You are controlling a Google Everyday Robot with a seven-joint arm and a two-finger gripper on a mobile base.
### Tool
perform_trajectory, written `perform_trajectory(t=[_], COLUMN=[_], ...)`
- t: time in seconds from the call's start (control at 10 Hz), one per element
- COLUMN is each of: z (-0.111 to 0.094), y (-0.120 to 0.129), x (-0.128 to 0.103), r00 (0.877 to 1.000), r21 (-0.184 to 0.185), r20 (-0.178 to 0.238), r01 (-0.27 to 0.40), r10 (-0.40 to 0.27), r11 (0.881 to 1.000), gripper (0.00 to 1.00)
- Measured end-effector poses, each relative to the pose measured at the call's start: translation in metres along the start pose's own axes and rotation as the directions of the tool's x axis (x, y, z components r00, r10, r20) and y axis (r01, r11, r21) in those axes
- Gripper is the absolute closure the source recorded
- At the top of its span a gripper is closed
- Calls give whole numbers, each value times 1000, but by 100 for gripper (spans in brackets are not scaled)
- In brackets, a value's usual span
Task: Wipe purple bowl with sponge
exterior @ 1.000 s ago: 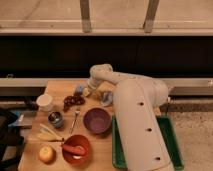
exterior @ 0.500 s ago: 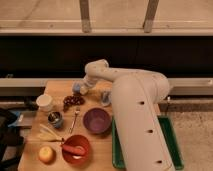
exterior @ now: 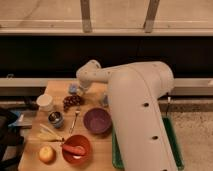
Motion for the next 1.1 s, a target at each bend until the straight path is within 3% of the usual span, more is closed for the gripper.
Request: perform_trajectory(t=[0.2, 0.4, 0.6, 0.8, 1.1], z=[-16, -24, -35, -52, -79], y=[-11, -35, -51, -48, -15], x=[16, 20, 12, 10, 35], r00=[997, 988, 976, 976, 972], r21=[-18, -68, -130, -123, -110], r20=[5, -1, -43, -73, -103], r01=[-73, -156, -216, -214, -221], r10=[73, 156, 212, 206, 211], r11=[997, 985, 968, 969, 969], gripper=[100, 100, 100, 100, 100])
